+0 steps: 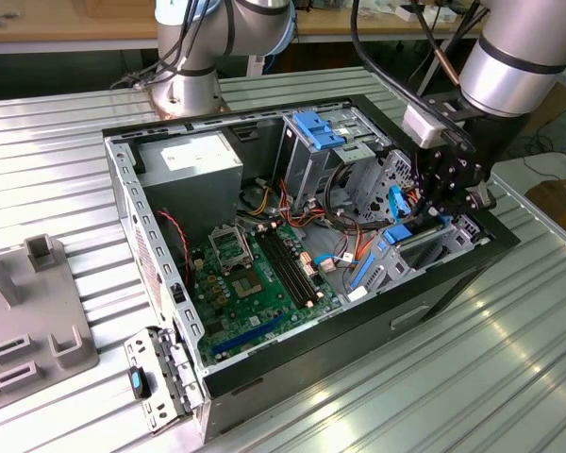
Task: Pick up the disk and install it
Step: 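Insert the first disk wire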
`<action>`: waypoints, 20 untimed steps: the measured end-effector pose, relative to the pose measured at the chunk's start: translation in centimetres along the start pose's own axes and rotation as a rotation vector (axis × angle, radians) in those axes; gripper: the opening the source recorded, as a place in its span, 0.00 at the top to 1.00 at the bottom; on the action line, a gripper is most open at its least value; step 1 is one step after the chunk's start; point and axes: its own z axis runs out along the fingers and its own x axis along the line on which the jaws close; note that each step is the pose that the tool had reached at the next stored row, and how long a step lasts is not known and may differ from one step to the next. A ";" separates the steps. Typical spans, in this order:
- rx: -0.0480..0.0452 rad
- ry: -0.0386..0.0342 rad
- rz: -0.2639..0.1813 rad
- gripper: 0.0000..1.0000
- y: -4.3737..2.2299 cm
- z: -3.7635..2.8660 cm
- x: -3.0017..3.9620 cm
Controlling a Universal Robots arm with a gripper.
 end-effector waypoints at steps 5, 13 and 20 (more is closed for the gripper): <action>0.0000 -0.0003 0.000 0.84 0.04 0.39 -0.01; 0.0002 -0.0007 0.000 0.84 -0.15 -1.40 0.01; 0.0017 -0.0104 -0.120 0.84 -0.12 -1.37 -0.14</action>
